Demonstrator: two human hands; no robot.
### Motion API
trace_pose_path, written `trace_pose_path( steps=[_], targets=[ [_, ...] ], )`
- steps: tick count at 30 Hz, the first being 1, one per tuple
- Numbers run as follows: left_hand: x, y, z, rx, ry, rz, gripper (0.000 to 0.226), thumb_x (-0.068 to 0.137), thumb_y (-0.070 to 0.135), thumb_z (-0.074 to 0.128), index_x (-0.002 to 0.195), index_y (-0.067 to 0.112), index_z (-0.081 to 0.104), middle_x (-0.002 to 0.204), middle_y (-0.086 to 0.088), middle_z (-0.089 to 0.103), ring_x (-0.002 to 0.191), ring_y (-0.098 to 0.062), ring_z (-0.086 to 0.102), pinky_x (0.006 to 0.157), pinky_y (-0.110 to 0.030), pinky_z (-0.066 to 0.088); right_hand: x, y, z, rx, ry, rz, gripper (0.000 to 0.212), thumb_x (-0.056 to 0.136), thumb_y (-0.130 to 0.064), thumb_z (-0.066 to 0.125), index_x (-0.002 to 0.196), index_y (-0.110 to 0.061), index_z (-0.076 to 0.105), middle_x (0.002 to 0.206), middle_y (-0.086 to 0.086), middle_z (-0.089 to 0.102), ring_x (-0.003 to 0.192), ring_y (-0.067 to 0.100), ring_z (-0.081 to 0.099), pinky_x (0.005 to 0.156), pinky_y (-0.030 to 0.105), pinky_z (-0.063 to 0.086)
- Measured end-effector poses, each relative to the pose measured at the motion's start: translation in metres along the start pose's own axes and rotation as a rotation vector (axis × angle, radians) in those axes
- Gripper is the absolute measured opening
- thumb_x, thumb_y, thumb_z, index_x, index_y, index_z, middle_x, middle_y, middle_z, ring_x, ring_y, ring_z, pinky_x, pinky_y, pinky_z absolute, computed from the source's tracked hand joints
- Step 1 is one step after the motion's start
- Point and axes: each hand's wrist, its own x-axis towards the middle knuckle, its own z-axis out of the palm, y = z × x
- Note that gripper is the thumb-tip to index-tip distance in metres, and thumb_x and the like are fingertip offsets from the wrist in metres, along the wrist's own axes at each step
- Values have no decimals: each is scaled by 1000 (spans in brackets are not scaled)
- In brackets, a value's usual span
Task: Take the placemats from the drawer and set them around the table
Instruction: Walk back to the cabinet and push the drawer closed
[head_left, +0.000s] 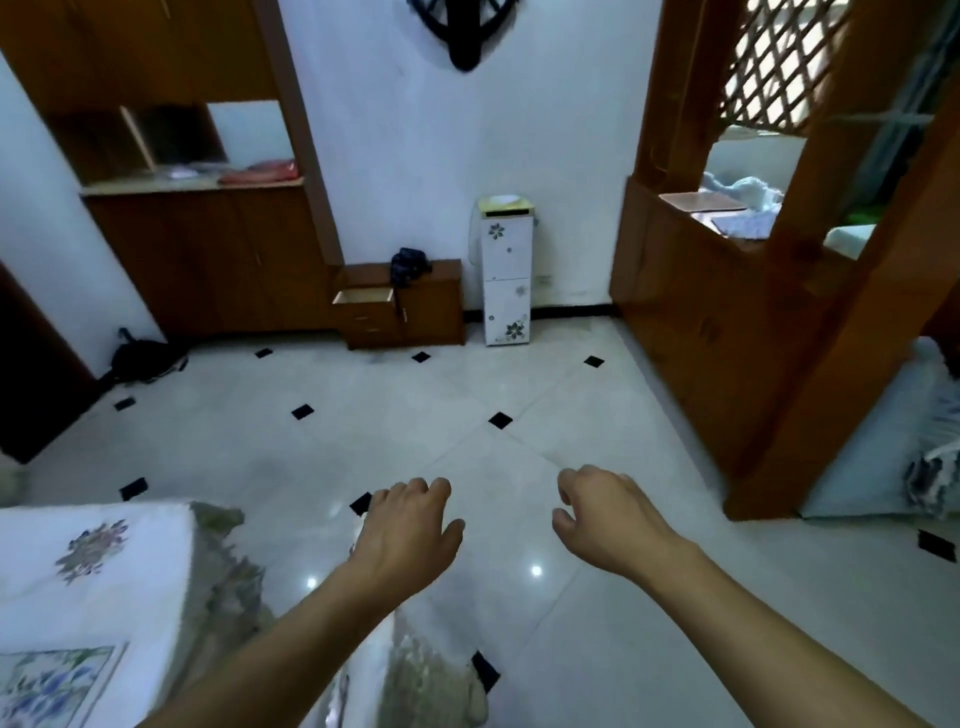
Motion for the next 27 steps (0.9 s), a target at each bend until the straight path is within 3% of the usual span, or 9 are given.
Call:
trace_pose_path(
  steps=[8, 12, 22, 27],
  targets=[
    [77, -7, -4, 23, 29, -220, 32, 90, 51, 45, 104, 24, 52, 96, 1, 60, 90, -23, 57, 82, -36, 40, 128, 34, -5, 37, -17, -249, 21, 90, -31, 47, 91, -12, 55, 89, 4, 58, 79, 24, 56, 69, 30, 34],
    [142, -19, 12, 2, 39, -261, 29, 89, 52, 43, 97, 25, 53, 90, 4, 59, 86, -21, 56, 79, -34, 39, 197, 51, 0, 24, -27, -286, 21, 90, -31, 46, 90, -13, 54, 89, 3, 58, 80, 24, 56, 75, 32, 39],
    [405, -45, 45, -85, -1, -159, 39, 89, 55, 41, 116, 27, 50, 107, 5, 59, 104, -20, 55, 88, -34, 37, 416, 144, -14, -49, -24, -138, 16, 92, -37, 45, 88, -21, 46, 93, 2, 57, 76, 20, 47, 77, 33, 41],
    [521, -72, 33, -53, 7, -139, 38, 91, 53, 43, 113, 24, 52, 107, 2, 61, 100, -21, 57, 87, -35, 40, 523, 165, -19, 11, -36, -94, 20, 92, -36, 47, 87, -17, 49, 87, 1, 49, 80, 21, 54, 66, 31, 41]
  ],
)
